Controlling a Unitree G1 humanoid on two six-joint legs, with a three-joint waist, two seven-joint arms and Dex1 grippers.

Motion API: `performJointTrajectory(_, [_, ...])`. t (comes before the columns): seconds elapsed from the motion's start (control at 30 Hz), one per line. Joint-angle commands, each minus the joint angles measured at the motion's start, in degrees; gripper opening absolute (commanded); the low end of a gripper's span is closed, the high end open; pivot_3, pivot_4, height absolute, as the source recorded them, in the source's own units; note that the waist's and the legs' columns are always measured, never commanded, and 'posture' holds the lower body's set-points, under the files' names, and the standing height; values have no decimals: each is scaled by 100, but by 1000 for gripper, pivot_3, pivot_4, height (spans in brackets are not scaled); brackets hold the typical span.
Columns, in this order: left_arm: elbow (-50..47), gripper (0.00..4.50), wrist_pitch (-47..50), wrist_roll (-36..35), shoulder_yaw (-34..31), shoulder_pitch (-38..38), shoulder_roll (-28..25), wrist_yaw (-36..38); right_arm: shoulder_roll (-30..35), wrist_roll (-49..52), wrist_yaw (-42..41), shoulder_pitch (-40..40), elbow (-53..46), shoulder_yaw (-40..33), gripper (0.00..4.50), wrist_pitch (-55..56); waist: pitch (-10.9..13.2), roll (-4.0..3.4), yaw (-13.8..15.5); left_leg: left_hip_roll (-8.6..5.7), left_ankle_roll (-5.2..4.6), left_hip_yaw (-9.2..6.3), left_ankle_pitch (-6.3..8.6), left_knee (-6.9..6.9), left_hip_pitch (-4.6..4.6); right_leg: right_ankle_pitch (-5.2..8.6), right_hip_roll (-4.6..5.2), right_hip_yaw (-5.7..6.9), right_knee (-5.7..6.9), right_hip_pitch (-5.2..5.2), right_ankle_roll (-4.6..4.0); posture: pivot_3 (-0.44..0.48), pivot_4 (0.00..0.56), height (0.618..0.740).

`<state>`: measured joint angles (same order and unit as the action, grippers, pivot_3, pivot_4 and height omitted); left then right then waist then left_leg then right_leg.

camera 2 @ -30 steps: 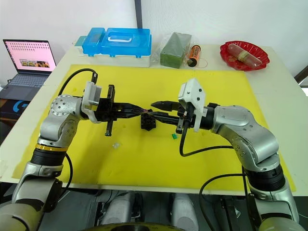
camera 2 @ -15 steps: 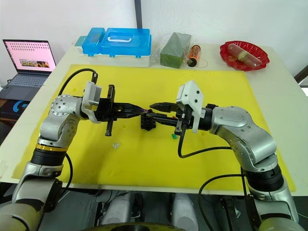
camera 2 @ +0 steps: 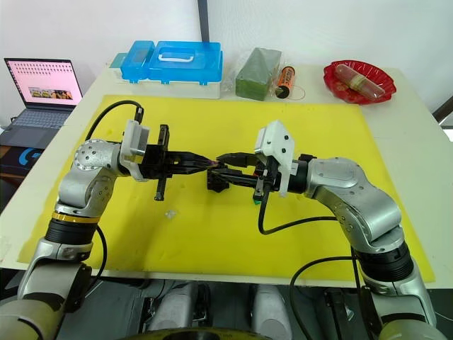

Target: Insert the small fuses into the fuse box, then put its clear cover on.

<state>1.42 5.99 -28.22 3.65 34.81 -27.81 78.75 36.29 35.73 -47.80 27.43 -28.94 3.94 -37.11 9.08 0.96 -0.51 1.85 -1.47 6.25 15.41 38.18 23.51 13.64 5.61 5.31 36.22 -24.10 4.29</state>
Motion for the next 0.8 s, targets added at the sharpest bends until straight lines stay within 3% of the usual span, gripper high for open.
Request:
performJointTrajectory(0.03, [-197, 0, 7, -97, -51, 18, -33, -18, -43, 85, 14, 164, -117, -125, 1270, 60, 0, 0, 1, 0, 0, 0, 0, 0, 0, 0, 0, 0, 0, 0, 0, 0, 150, 740])
performJointTrajectory(0.43, [-187, 0, 1, -89, -35, 35, -14, -21, -4, 115, 15, 165, -127, -135, 1270, 30, 0, 0, 1, 0, 0, 0, 0, 0, 0, 0, 0, 0, 0, 0, 0, 0, 150, 740])
performJointTrajectory(0.53, [-188, 0, 5, -92, -34, 36, -13, -19, -3, 116, 12, 160, -124, -131, 676, 29, 0, 0, 1, 0, 0, 0, 0, 0, 0, 0, 0, 0, 0, 0, 0, 0, 150, 740])
performJointTrajectory(0.6, [-182, 0, 3, -91, -32, 38, -13, -14, -6, 120, 11, 165, -119, -131, 36, 27, 0, 0, 1, 0, 0, 0, 0, 0, 0, 0, 0, 0, 0, 0, 0, 0, 150, 740])
performJointTrajectory(0.8, [-209, 0, 4, -102, -24, 23, -18, -20, -4, 127, -7, 171, -116, -141, 36, 27, 0, 0, 1, 0, 0, 0, 0, 0, 0, 0, 0, 0, 0, 0, 0, 0, 150, 740])
